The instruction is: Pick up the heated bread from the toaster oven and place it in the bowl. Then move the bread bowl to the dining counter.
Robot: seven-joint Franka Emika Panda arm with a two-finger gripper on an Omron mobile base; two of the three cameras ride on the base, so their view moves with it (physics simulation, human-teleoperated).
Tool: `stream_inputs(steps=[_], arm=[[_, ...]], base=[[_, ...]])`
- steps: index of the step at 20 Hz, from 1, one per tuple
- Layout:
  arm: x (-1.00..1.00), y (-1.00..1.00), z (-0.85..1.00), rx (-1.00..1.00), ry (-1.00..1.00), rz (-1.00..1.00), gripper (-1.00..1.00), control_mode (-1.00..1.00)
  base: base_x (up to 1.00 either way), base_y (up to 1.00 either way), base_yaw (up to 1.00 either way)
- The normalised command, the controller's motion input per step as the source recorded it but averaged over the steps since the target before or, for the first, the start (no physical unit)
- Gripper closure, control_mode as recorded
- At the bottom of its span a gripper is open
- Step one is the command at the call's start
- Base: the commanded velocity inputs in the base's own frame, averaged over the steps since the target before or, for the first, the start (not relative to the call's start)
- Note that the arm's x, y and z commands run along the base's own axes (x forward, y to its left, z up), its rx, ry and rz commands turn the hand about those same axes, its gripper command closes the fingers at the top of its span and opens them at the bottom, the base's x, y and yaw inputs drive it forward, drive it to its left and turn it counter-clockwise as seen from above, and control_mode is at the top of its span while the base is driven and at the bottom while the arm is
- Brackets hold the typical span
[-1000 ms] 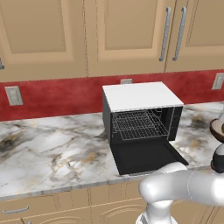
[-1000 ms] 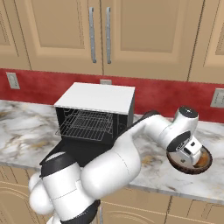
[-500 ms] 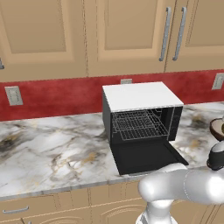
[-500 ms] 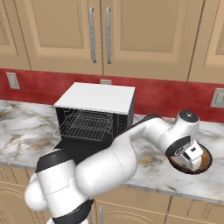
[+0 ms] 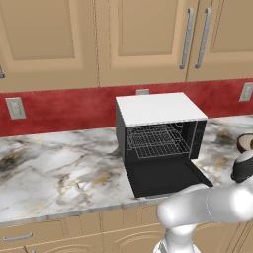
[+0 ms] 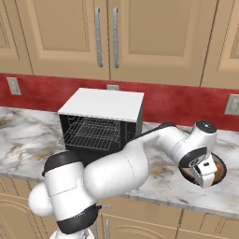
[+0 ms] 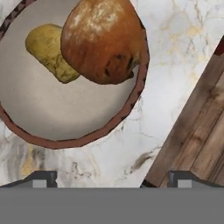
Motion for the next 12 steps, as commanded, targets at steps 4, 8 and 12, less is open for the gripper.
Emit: stream_inputs(steps=[4,8,12], arm=[[0.00,-0.12,-0.12,0.09,0.09,-0.23,-1.00,-1.00],[0.11,-0.01,-0.18,0.05,0.08,-0.19,-1.00,-1.00],[0.24,0.00,-0.27,0.00,0.04,-0.16,-1.00,-1.00]], base=[[0.00,0.00,0.00],[0.00,0.00,0.00],[0.00,0.00,0.00]])
